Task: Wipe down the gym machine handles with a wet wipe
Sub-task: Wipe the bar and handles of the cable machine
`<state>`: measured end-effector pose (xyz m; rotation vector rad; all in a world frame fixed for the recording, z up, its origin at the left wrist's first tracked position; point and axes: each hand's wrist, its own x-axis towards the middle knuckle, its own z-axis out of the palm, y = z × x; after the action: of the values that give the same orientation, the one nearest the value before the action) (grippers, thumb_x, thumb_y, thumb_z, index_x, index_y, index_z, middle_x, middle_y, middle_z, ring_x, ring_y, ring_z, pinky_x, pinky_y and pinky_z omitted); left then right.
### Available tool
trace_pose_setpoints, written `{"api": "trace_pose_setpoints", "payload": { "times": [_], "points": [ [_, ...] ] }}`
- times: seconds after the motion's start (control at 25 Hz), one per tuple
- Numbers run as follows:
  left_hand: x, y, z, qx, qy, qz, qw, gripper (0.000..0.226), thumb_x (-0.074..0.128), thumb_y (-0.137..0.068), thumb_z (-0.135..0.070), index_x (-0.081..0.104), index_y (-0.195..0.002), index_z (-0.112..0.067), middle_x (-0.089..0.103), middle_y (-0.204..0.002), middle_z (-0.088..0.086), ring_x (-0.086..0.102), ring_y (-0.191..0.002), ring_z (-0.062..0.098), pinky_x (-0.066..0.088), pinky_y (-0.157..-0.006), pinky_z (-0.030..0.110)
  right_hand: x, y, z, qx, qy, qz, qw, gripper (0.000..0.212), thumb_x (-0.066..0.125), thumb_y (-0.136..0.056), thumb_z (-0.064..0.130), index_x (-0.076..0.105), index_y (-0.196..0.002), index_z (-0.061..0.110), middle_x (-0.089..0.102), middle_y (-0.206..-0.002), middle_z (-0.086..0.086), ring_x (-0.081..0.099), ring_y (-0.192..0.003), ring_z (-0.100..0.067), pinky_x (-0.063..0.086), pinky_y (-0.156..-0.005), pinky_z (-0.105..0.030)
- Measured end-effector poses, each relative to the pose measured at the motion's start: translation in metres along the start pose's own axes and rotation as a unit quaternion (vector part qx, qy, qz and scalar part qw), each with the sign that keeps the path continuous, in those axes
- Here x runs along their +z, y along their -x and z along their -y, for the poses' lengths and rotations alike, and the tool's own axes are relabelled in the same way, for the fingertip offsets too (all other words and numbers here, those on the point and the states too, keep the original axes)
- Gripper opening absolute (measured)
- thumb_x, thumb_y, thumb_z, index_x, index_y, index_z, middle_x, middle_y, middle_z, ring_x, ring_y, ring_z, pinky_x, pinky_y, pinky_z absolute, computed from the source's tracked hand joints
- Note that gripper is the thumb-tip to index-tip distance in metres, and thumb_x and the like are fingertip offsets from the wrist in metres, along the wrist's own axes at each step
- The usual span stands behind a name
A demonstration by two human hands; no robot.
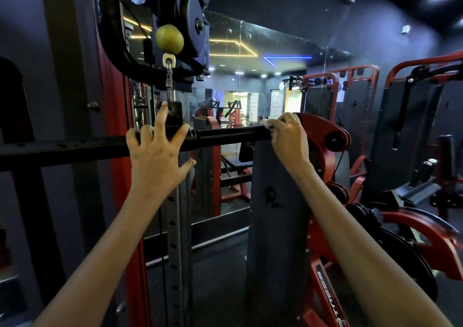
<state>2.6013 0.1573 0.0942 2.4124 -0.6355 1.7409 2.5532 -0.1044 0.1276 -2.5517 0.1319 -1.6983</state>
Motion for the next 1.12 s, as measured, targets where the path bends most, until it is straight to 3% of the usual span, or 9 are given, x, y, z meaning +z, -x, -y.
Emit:
{"api": "trace_pose_setpoints", "payload": {
  "times": [0.08, 0.2, 0.32, 0.4, 0.48, 0.72, 0.84, 0.96, 1.12],
  "points": [
    [0.001, 0.000, -0.001, -0.002, 0.002, -0.001, 1.000, 0.077, 0.080, -0.063, -0.048, 0.053, -0.128, -0.016, 0.029, -0.146, 0.021, 0.051, -0.099, 0.042, 0.035, -0.091, 0.059, 0.001, -0.007, 0.009, 0.015, 0.007, 0.042, 0.999, 0.027, 0.044, -0.094, 0.002, 0.062, -0.115, 0.003, 0.060, -0.114, -0.016, 0.055, -0.106, -0.025, 0.047, -0.093, -0.030],
    [0.000, 0.000, -0.002, 0.001, -0.003, -0.005, 1.000, 0.076, 0.079, -0.066, -0.046, 0.052, -0.130, -0.015, 0.027, -0.146, 0.022, 0.050, -0.099, 0.044, 0.034, -0.091, 0.060, 0.004, -0.007, 0.049, -0.047, -0.038, 0.095, 0.994, 0.031, 0.040, -0.096, 0.002, 0.057, -0.122, 0.006, 0.057, -0.122, -0.014, 0.054, -0.109, -0.022, 0.044, -0.099, -0.029],
    [-0.002, 0.001, -0.001, 0.003, -0.001, -0.008, 1.000, 0.074, 0.079, -0.067, -0.043, 0.052, -0.129, -0.013, 0.026, -0.147, 0.023, 0.049, -0.099, 0.046, 0.033, -0.091, 0.060, 0.005, 0.004, 0.077, -0.154, -0.106, 0.065, 0.980, 0.032, 0.048, -0.089, -0.004, 0.063, -0.116, 0.005, 0.061, -0.105, -0.017, 0.057, -0.094, -0.026, 0.051, -0.083, -0.033],
    [-0.002, 0.001, -0.001, 0.003, -0.005, -0.008, 1.000, 0.073, 0.079, -0.068, -0.041, 0.052, -0.129, -0.013, 0.026, -0.147, 0.023, 0.049, -0.099, 0.046, 0.033, -0.091, 0.060, 0.003, 0.006, 0.070, -0.178, -0.107, 0.040, 0.977, 0.029, 0.052, -0.086, -0.004, 0.067, -0.110, 0.004, 0.063, -0.096, -0.019, 0.059, -0.084, -0.028, 0.053, -0.073, -0.035],
    [-0.002, 0.001, -0.002, -0.001, -0.005, -0.005, 1.000, 0.072, 0.079, -0.067, -0.040, 0.052, -0.129, -0.013, 0.027, -0.147, 0.022, 0.049, -0.099, 0.046, 0.033, -0.091, 0.060, 0.003, 0.005, 0.046, -0.158, -0.080, 0.036, 0.984, 0.026, 0.051, -0.087, 0.004, 0.068, -0.106, 0.003, 0.063, -0.095, -0.020, 0.059, -0.080, -0.028, 0.055, -0.073, -0.038],
    [-0.001, 0.000, -0.008, -0.003, 0.001, -0.019, 1.000, 0.073, 0.082, -0.064, -0.041, 0.054, -0.126, -0.014, 0.032, -0.144, 0.021, 0.052, -0.096, 0.044, 0.036, -0.090, 0.059, 0.004, 0.002, -0.025, -0.054, -0.048, 0.010, 0.997, 0.023, 0.058, -0.083, -0.007, 0.071, -0.099, 0.002, 0.064, -0.089, -0.018, 0.058, -0.080, -0.029, 0.049, -0.068, -0.029],
    [-0.003, 0.000, -0.010, -0.001, -0.004, -0.027, 1.000, 0.072, 0.082, -0.063, -0.041, 0.055, -0.125, -0.014, 0.034, -0.143, 0.021, 0.053, -0.095, 0.044, 0.038, -0.089, 0.058, 0.006, 0.002, -0.047, 0.049, -0.047, -0.012, 0.998, 0.024, 0.053, -0.086, -0.006, 0.070, -0.103, 0.000, 0.062, -0.092, -0.018, 0.057, -0.084, -0.031, 0.048, -0.068, -0.032],
    [-0.005, 0.000, -0.010, -0.002, -0.008, -0.026, 1.000, 0.072, 0.082, -0.063, -0.042, 0.056, -0.125, -0.014, 0.035, -0.143, 0.022, 0.052, -0.095, 0.043, 0.037, -0.089, 0.058, 0.015, 0.009, -0.036, 0.111, -0.083, -0.043, 0.989, 0.024, 0.051, -0.088, -0.007, 0.066, -0.106, -0.004, 0.061, -0.090, -0.019, 0.054, -0.077, -0.026, 0.050, -0.069, -0.033],
    [-0.005, 0.000, -0.008, -0.004, -0.012, -0.025, 1.000, 0.071, 0.080, -0.065, -0.042, 0.055, -0.125, -0.013, 0.034, -0.143, 0.021, 0.052, -0.096, 0.044, 0.036, -0.090, 0.057, 0.031, 0.029, 0.010, 0.067, -0.207, -0.053, 0.975, 0.023, 0.057, -0.087, -0.002, 0.065, -0.109, -0.003, 0.057, -0.083, -0.009, 0.048, -0.070, -0.013, 0.042, -0.062, -0.016]
  ]
}}
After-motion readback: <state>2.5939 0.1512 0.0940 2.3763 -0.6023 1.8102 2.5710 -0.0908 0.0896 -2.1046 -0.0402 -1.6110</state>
